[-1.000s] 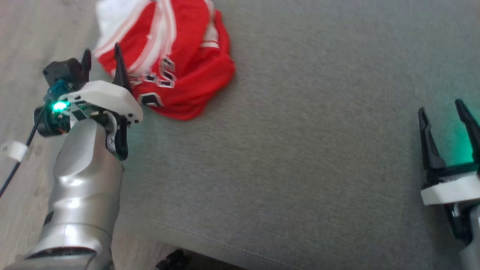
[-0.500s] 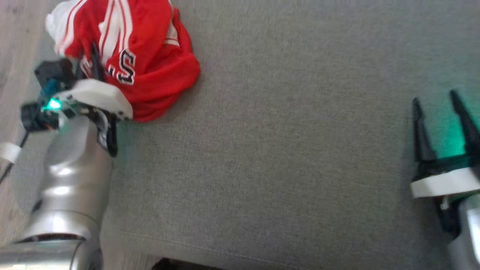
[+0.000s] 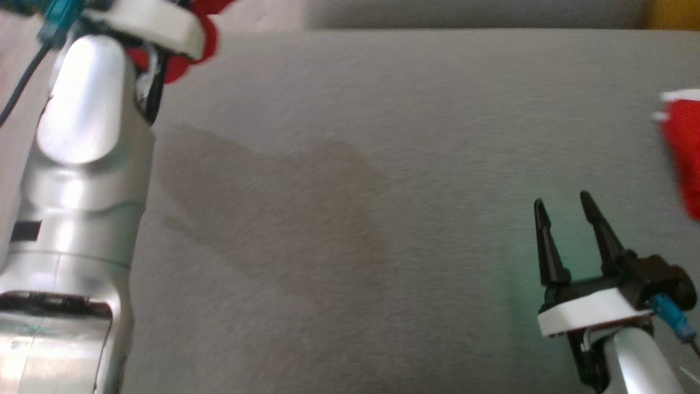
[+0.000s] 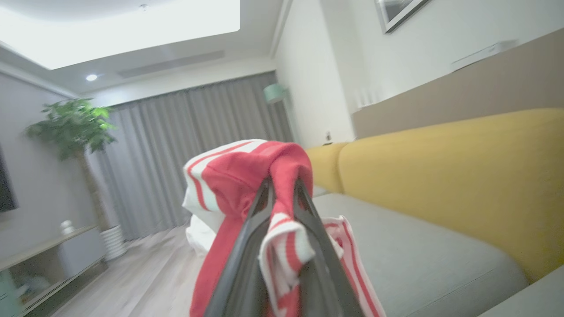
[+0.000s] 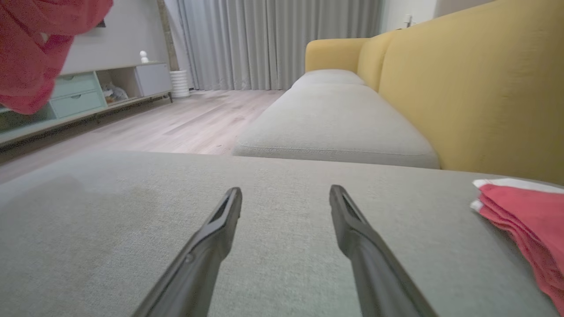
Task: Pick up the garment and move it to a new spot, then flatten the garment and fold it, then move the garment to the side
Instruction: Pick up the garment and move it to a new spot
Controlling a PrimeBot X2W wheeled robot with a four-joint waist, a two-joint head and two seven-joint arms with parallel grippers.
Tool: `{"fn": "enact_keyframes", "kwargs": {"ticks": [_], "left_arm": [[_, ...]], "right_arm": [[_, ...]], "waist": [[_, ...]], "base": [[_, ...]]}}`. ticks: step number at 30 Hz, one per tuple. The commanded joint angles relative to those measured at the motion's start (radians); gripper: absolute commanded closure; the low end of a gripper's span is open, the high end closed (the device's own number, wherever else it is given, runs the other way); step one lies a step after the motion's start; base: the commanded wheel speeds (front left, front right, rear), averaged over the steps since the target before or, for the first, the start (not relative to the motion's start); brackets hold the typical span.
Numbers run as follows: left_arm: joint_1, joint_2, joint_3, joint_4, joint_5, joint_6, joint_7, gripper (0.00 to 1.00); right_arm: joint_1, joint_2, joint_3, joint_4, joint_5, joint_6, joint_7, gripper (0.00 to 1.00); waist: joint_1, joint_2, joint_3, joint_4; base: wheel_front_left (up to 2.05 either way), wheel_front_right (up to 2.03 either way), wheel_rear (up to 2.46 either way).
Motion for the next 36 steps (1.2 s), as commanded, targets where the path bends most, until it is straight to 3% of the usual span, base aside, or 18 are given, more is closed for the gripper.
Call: {"fn": "enact_keyframes", "kwargs": {"ticks": [1, 7, 11, 17, 21, 22, 24, 30, 36], "left_arm": [[-0.076, 0.026, -0.008, -0.054, -0.021, -0.007, 0.027, 1.00], [-0.083, 0.001, -0.104, -0.070, -0.091, -0.014, 0.125, 1.00], [-0.039, -0.012, -0.172, -0.064, -0.158, -0.014, 0.142, 1.00], [0.140, -0.031, -0.265, 0.023, -0.246, -0.014, 0.080, 1.00], [0.269, -0.034, -0.267, 0.129, -0.267, -0.006, -0.013, 1.00], [0.298, -0.037, -0.257, 0.147, -0.275, 0.003, -0.026, 0.92], [0.350, -0.045, -0.231, 0.156, -0.286, 0.031, -0.037, 0.00], [0.577, -0.064, -0.108, -0.145, -0.238, 0.120, -0.039, 0.00], [0.877, -0.082, -0.006, -0.409, -0.187, 0.165, -0.039, 0.00]], "right_arm": [[0.004, 0.006, 0.023, -0.027, 0.008, -0.001, -0.002, 0.00], [0.019, 0.030, 0.027, -0.039, 0.018, -0.001, -0.002, 0.00], [0.009, 0.038, 0.036, -0.046, 0.024, -0.001, -0.002, 0.00], [-0.019, 0.050, 0.076, -0.051, 0.035, -0.001, -0.002, 0.00], [-0.040, 0.053, 0.116, -0.038, 0.045, -0.001, -0.002, 0.00], [-0.043, 0.054, 0.123, -0.034, 0.047, -0.001, -0.002, 0.00], [-0.041, 0.054, 0.127, -0.028, 0.047, -0.001, -0.002, 0.00], [-0.011, 0.055, 0.098, -0.013, 0.036, -0.001, -0.002, 0.00], [0.055, 0.049, 0.059, 0.005, 0.016, -0.001, -0.002, 0.00]], "waist": [[0.0003, 0.0000, -0.120, -0.159], [0.0003, 0.0000, -0.109, -0.282], [0.0003, 0.0000, -0.068, -0.323], [0.0003, 0.0000, 0.026, -0.365], [0.0003, 0.0000, 0.071, -0.374], [0.0003, 0.0000, 0.075, -0.373], [0.0003, 0.0000, 0.075, -0.358], [0.0003, 0.0000, 0.007, -0.273], [0.0003, 0.0000, -0.124, -0.172]], "base": [[0.00, 0.00, 0.00], [0.00, 0.00, 0.00], [0.00, 0.00, 0.00], [0.00, 0.00, 0.00], [0.00, 0.00, 0.00], [0.00, 0.00, 0.00], [0.00, 0.00, 0.00], [0.00, 0.00, 0.00], [0.00, 0.00, 0.00]]}}
